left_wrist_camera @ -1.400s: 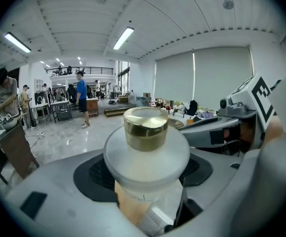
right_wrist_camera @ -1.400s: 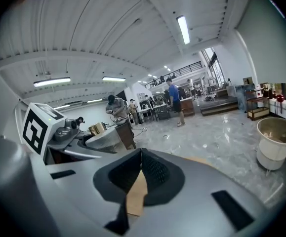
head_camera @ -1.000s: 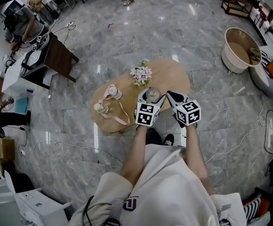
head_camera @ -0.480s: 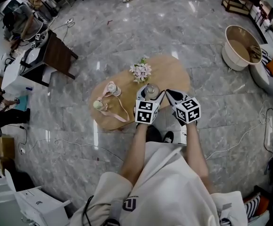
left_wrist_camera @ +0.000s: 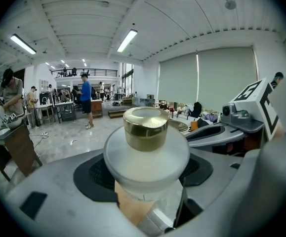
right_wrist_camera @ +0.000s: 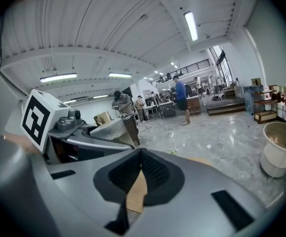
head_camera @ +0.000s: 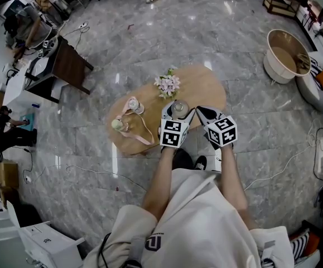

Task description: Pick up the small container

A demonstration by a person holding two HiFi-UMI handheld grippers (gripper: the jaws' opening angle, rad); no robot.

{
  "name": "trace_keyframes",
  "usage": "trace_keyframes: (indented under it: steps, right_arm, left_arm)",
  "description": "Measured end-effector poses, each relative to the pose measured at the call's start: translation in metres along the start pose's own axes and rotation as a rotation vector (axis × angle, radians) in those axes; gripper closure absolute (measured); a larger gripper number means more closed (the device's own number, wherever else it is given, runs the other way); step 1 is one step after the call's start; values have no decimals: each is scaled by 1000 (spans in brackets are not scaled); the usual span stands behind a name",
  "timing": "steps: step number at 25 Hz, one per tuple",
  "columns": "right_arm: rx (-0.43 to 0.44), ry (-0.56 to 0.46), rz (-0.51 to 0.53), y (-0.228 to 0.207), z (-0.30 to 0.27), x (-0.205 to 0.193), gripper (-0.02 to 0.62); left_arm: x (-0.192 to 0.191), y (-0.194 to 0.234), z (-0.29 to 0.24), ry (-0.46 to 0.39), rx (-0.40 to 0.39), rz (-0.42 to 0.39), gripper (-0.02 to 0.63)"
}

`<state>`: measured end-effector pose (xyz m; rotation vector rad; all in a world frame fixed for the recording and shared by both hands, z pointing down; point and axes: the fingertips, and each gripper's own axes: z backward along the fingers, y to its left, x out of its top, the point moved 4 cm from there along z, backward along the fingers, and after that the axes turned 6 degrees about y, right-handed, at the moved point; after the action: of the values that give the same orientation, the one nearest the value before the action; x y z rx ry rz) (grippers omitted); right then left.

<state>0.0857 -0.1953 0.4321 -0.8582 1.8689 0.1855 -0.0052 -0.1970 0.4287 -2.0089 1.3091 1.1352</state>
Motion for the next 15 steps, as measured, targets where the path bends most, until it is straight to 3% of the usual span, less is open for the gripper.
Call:
trace_keyframes:
  steps: [15]
  right_arm:
    - [-3,-10,54,4,3,5,526]
  left_arm:
    - [5,2,2,0,-4,-19,275]
